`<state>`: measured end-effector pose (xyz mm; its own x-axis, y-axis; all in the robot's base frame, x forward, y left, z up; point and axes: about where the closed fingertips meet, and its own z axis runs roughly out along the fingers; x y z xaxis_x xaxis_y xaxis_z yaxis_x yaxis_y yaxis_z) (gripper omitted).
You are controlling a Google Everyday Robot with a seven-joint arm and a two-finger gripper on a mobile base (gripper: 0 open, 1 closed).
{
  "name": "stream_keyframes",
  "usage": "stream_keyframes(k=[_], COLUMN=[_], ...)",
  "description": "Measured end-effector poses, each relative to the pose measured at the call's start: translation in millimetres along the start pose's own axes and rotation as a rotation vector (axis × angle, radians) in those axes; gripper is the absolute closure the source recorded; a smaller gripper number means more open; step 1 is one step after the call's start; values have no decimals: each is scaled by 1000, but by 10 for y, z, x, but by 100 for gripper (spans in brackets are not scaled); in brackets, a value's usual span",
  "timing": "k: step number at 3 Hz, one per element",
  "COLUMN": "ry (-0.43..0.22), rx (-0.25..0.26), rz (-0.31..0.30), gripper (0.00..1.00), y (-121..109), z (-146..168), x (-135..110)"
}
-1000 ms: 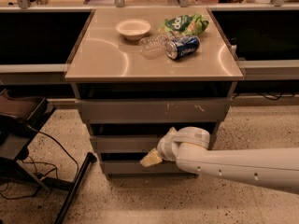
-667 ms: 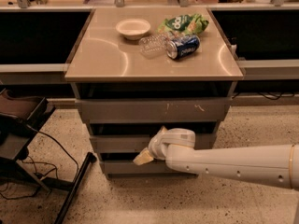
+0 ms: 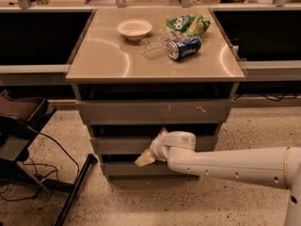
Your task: Open middle drawer
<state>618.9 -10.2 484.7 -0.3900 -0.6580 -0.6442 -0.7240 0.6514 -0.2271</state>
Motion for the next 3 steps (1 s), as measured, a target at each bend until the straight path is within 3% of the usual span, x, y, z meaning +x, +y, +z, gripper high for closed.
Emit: stream_keyframes(k=[1,2,3], ry=[39,91,91], rx=[-8,16,16], rz=[65,131,131], gripper=[0,0,0], y=[-122,-382,-381], z=[491,1009,1009], x=[170,281,281])
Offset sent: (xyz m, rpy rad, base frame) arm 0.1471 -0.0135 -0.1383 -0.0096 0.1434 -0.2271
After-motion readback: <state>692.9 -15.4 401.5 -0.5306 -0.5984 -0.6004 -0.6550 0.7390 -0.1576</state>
